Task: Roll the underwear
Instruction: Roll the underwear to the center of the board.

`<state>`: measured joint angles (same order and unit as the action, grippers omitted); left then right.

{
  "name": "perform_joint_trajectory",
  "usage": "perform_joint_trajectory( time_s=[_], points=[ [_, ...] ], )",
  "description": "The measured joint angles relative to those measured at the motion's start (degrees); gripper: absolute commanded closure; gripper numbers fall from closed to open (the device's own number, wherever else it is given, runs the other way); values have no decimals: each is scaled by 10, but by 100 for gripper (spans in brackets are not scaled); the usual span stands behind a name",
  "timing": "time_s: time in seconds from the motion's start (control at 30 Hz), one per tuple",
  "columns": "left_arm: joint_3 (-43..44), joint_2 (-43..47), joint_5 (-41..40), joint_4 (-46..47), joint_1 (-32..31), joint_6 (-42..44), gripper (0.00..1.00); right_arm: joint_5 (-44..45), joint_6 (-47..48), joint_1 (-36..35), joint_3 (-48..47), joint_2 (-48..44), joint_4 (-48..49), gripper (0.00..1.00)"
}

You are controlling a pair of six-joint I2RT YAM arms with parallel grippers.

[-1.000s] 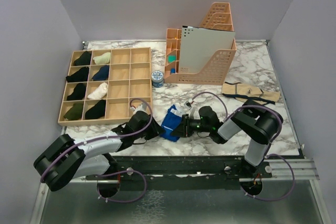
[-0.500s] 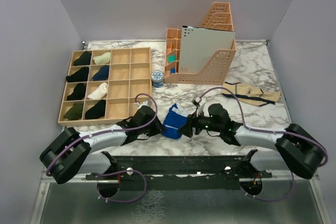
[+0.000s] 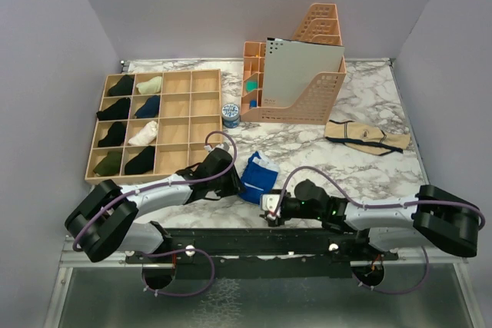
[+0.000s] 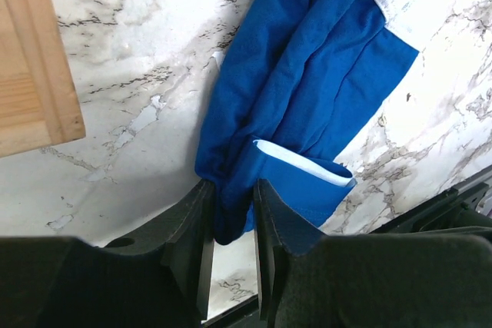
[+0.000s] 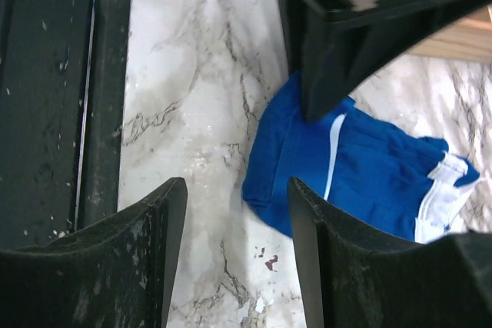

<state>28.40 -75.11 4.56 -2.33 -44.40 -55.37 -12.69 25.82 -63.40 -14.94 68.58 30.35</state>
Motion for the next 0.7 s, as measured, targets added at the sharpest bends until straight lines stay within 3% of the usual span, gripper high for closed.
perform_joint_trajectory(
  time_s=[0.3,0.7],
  points=[
    [21,-6,6,-34,0,13,69,32,188,-30,-5,72,48,47],
    [37,-18,17,-50,0,19,69,70,227,-34,-23,143,73,49]
  ],
)
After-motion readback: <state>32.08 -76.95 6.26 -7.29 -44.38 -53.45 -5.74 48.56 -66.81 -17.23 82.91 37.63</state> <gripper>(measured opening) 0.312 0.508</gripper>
